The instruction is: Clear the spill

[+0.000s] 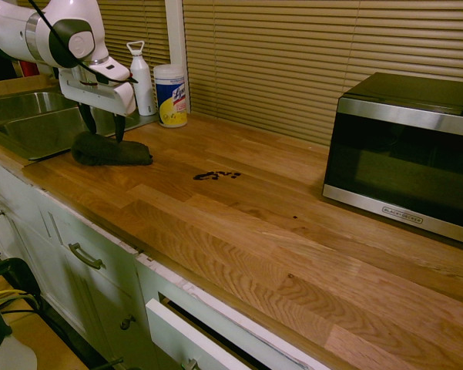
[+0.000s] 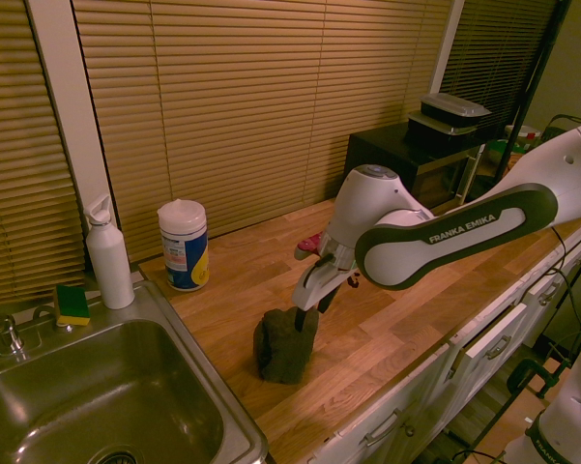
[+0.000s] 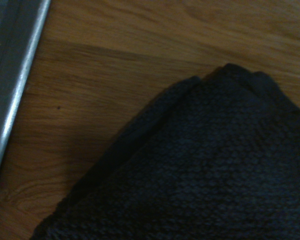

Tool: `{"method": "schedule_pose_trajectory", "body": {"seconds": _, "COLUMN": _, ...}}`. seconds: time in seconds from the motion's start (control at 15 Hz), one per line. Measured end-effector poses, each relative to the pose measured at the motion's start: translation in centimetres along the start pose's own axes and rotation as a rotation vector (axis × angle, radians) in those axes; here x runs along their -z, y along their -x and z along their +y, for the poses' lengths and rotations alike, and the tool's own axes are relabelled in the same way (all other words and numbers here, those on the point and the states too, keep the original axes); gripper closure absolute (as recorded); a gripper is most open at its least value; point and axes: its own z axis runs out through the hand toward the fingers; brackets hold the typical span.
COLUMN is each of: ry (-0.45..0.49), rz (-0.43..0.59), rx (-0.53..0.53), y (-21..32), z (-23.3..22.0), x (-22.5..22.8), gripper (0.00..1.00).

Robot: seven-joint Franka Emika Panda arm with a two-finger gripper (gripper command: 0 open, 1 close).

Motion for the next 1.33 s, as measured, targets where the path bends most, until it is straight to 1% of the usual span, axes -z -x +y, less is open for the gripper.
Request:
{"method": "schedule_pose_trajectory", "body": {"seconds": 0.13, "ry": 0.010, "rz": -0.020, "rx": -0.023, "y": 0.2, "z": -0.7, "x": -1.2, "gripper": 0.00}}
{"method": "schedule_pose_trajectory", "body": {"seconds": 0.33, "ry": 0.014, "rz": -0.036, "rx": -0.100, "y": -0.3, "z": -1.7, "x": -2.1, "gripper": 0.00}}
{"method": "schedule_pose_trajectory", "body": {"seconds": 0.47, "ry": 0.032, "rz": -0.030, "rx": -0.150, "y": -0.5, "z": -2.5, "x": -3.0, "gripper": 0.00}}
{"method": "schedule_pose_trajectory", "body": {"seconds": 0.53, "ry": 0.050, "rz": -0.029, "rx": -0.168, "y": -0.5, "z": -2.9, "x": -3.5, "gripper": 1.00}}
{"method": "schedule_pose_trajectory", "body": {"seconds": 0.73, "ry": 0.090, "rz": -0.057, "rx": -0.189, "y": -1.3, "z": -3.5, "x": -4.4, "gripper": 1.00}}
{"method": "schedule_pose_trajectory", "body": {"seconds": 0.93, "ry": 0.104, "rz": -0.068, "rx": -0.198, "y": -1.9, "z": -3.6, "x": -4.7, "gripper": 1.00}}
{"method": "schedule_pose_trajectory", "body": {"seconds": 1.33, "ry": 0.146, "rz": -0.069, "rx": -0.169, "y": -2.4, "z": -3.7, "x": -5.4, "gripper": 1.00}}
